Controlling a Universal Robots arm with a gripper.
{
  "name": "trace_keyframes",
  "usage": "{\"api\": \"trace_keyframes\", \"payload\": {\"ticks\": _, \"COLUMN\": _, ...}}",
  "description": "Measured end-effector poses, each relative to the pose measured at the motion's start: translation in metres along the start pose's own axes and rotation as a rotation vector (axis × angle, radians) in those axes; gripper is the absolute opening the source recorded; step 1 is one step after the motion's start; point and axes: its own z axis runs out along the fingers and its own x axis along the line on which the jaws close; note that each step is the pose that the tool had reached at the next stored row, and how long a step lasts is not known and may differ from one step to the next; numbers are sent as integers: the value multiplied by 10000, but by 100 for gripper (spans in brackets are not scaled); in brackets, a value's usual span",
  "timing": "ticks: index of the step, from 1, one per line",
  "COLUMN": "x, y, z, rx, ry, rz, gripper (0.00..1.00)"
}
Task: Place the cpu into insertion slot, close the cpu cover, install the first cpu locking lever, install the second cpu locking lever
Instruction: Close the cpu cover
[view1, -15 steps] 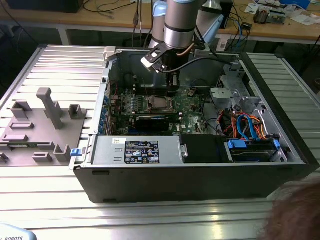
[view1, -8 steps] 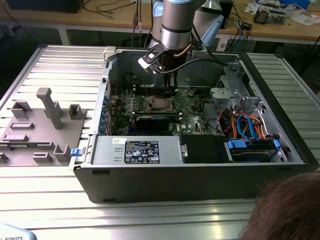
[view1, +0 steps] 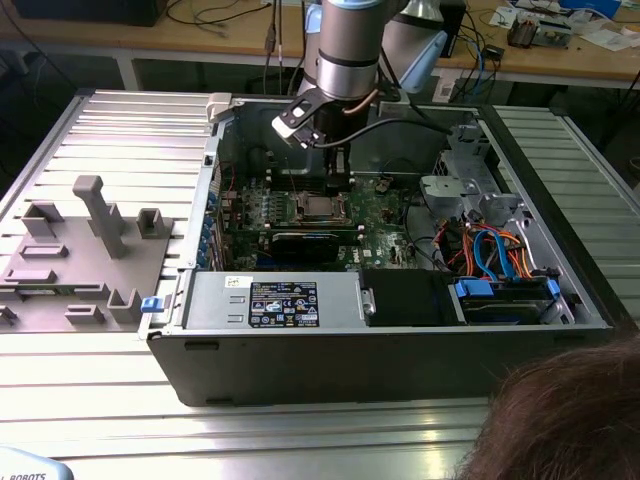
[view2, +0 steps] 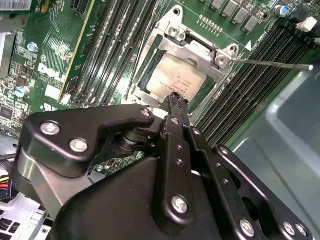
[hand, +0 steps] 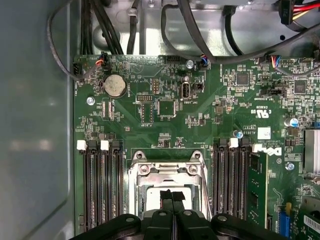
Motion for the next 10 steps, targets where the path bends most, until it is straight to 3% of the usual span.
{"api": "trace_keyframes", "payload": {"ticks": 10, "x": 1, "y": -97, "z": 18, "rx": -1, "ry": 0, "rz": 1, "gripper": 11}}
